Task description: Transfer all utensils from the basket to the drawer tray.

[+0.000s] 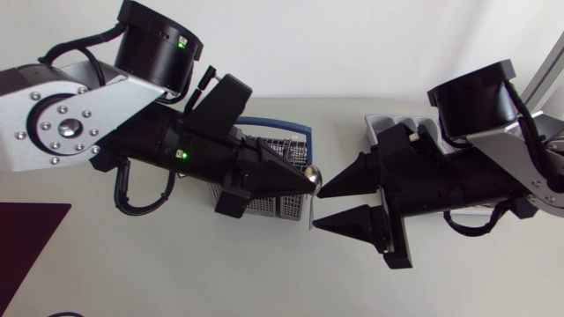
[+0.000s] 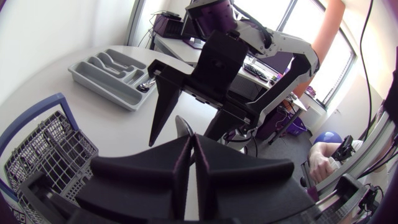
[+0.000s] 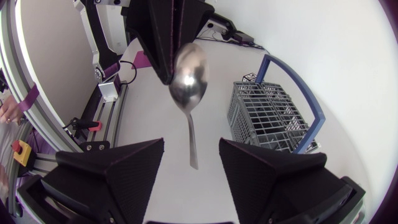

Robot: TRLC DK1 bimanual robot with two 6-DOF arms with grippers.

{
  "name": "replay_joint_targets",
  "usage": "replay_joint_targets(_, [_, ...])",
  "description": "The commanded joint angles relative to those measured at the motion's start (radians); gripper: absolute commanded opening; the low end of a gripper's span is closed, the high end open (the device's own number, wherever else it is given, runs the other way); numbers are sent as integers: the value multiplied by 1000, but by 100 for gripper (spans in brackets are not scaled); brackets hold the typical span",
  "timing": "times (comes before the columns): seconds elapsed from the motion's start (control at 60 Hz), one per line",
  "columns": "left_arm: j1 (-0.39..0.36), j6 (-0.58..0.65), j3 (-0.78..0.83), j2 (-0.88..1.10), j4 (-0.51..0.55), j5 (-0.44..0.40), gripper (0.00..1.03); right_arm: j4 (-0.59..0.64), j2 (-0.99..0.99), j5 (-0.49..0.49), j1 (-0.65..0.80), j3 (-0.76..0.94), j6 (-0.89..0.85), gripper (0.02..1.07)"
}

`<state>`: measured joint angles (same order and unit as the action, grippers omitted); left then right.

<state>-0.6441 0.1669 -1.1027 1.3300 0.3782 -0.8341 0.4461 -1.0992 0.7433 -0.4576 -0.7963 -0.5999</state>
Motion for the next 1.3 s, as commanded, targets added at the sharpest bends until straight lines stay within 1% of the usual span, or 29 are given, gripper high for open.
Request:
replay_joint_targets(0.0, [-12,23,-23,20,10,-22,8,-9,-21,18,-12,-1,-5,55])
replay_joint_targets(0.067, [-14,22,-25,20,10,-23,8,-10,-25,19,-19,-6,-1,55])
replay_joint_targets(0.4, [-11,23,-17,24,11,-23,8,-33,-8,1,-66,-12,32,21])
replay_joint_targets(0.467, [-8,23,-16,24,11,-23,8,-32,-8,-7,-72,-14,40,20])
replay_joint_targets(0.55, [-5,23,-16,23,11,-23,8,-20,-8,-4,-73,-21,43,13])
replay_joint_targets(0.617, [-5,23,-14,21,11,-23,8,-14,-7,-5,-76,-23,45,11])
replay_joint_targets(0.65, [-5,23,-16,20,11,-23,8,-10,-7,-5,-76,-23,46,8])
replay_joint_targets(0.8, [-2,23,-16,15,11,-23,8,-7,-4,-28,-84,-18,58,7])
replay_joint_targets(0.833, [0,23,-16,15,10,-23,9,-6,-4,-32,-89,-18,58,7])
replay_joint_targets(0.85, [0,23,-16,15,10,-23,12,-3,-4,-35,-90,-18,58,7])
replay_joint_targets(0.867, [0,23,-17,14,10,-23,18,0,-4,-38,-93,-18,58,7])
replay_joint_targets(0.883, [0,23,-17,14,10,-23,21,3,-5,-41,-93,-18,58,7])
replay_joint_targets(0.933, [0,22,-25,14,10,-23,35,5,-11,-64,-107,-14,58,7])
replay_joint_targets(0.95, [0,22,-26,14,10,-23,41,5,-13,-70,-110,-14,58,7])
replay_joint_targets(0.983, [1,22,-34,12,10,-19,58,5,-18,-88,-115,-7,58,7])
replay_joint_targets(1.017, [6,22,-40,9,10,-11,73,5,-19,-93,-113,-3,58,7])
replay_joint_targets(1.033, [8,22,-43,9,8,-7,84,5,-22,-94,-113,-1,58,7])
replay_joint_targets(1.067, [11,20,-51,6,7,7,94,5,-25,-101,-112,5,58,8])
replay_joint_targets(1.083, [11,20,-57,5,5,21,97,5,-27,-105,-110,9,58,7])
replay_joint_targets(1.1, [11,20,-62,1,2,30,97,5,-28,-108,-107,14,57,8])
replay_joint_targets(1.183, [14,17,-77,-8,-12,53,98,9,-31,-144,-92,34,48,7])
replay_joint_targets(1.283, [35,8,-109,-6,-16,150,98,25,-24,-188,-21,57,11,7])
